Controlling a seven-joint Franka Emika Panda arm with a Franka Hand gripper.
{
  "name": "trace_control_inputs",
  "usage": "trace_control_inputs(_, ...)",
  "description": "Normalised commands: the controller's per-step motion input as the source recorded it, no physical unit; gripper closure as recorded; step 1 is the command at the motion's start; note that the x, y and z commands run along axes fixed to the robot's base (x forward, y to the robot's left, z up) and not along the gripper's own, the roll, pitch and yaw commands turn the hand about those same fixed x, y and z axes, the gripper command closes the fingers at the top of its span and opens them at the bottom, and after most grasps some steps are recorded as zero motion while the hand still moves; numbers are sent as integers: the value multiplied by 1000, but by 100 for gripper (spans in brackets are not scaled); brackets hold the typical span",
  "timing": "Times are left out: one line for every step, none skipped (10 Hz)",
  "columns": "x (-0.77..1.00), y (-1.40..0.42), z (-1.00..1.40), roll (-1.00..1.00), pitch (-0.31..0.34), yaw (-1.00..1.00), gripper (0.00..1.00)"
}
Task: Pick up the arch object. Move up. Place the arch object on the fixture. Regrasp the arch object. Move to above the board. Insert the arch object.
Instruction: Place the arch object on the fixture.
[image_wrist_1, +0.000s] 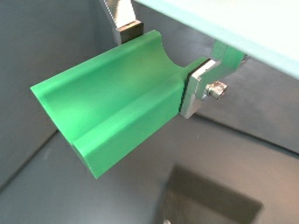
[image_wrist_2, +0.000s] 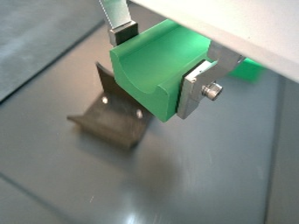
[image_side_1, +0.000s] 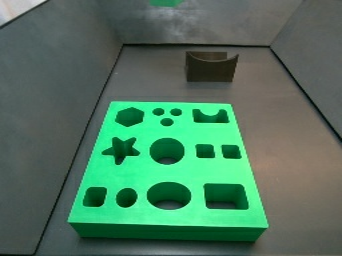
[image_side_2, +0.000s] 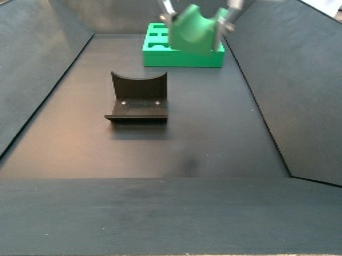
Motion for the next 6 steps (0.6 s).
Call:
trace_control_inputs(1000, -917, 65, -195, 188, 775, 100)
trace_control_inputs(1000, -752, 51, -159, 188, 526, 100)
trace_control_inputs(1000, -623, 40, -136, 184, 397, 100)
trace_control_inputs(963, -289, 26, -112, 184, 177, 100)
trace_control_inputs(883, -132, 19, -104, 177, 89, 100)
trace_control_inputs(807, -77, 7, -100, 165, 50, 100)
